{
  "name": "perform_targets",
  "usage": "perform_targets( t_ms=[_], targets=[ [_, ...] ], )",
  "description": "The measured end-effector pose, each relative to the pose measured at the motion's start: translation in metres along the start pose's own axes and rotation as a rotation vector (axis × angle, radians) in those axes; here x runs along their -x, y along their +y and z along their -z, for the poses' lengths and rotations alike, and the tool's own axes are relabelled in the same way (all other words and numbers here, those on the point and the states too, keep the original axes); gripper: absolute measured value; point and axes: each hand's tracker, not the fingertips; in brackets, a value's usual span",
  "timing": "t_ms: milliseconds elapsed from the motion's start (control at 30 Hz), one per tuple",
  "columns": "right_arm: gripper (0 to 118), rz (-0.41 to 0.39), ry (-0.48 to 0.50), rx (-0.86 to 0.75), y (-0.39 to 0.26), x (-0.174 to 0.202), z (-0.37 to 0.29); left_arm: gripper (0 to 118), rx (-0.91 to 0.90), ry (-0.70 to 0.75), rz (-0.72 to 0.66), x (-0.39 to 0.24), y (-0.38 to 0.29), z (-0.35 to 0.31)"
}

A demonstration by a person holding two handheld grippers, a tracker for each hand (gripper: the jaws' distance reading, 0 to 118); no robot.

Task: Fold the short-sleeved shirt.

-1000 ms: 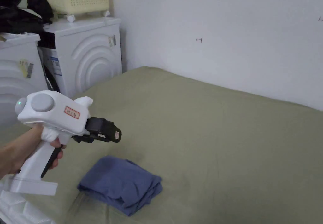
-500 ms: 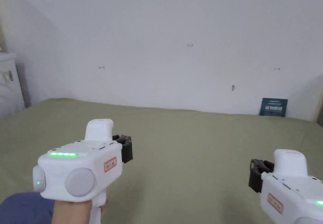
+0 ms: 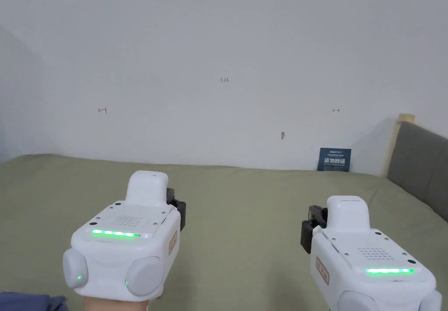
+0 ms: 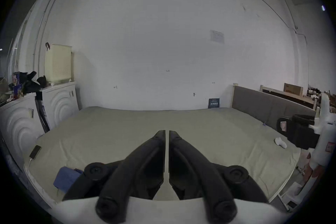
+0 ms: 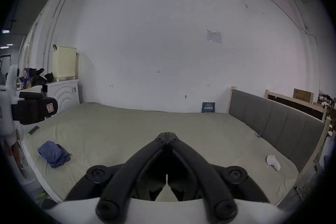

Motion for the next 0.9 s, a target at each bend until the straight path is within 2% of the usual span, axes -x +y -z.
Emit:
perform_targets(
  t_ms=[367,400,433,467,500,533,567,767,900],
  targets=[
    [1,-0.004,-0.011,-0.018,0.004,-0.001,-0.001,7,-0.015,0.036,0.011,0.003,0.001,-0.005],
    [11,-0.005,-0.015,-0.026,0.006,-0.001,-0.002,11,-0.021,0.043,0.011,0.003,0.001,-0.004],
    [50,-0.008,-0.014,-0.031,0.007,-0.001,-0.001,34,-0.039,0.063,0.02,0.002,0.0,-0.004],
    [90,-0.01,-0.011,-0.031,0.009,-0.002,0.001,65,-0.04,0.063,0.023,0.001,0.001,-0.003],
    [118,-0.012,-0.016,-0.028,0.01,-0.001,0.003,94,-0.034,0.063,0.025,0.001,0.002,-0.003],
    [115,-0.037,-0.052,-0.178,0.016,-0.001,-0.005,105,-0.04,0.062,0.027,0.0,0.001,-0.005],
    [117,-0.024,-0.04,-0.089,0.013,0.003,-0.005,104,-0.048,0.068,0.034,-0.002,0.001,-0.006],
    [118,-0.008,-0.042,-0.08,0.018,0.003,-0.013,105,-0.04,0.1,0.064,-0.003,-0.001,-0.001],
    [118,-0.058,-0.056,-0.087,0.019,0.005,-0.015,105,-0.048,0.083,0.051,-0.002,0.002,-0.006]
  ],
)
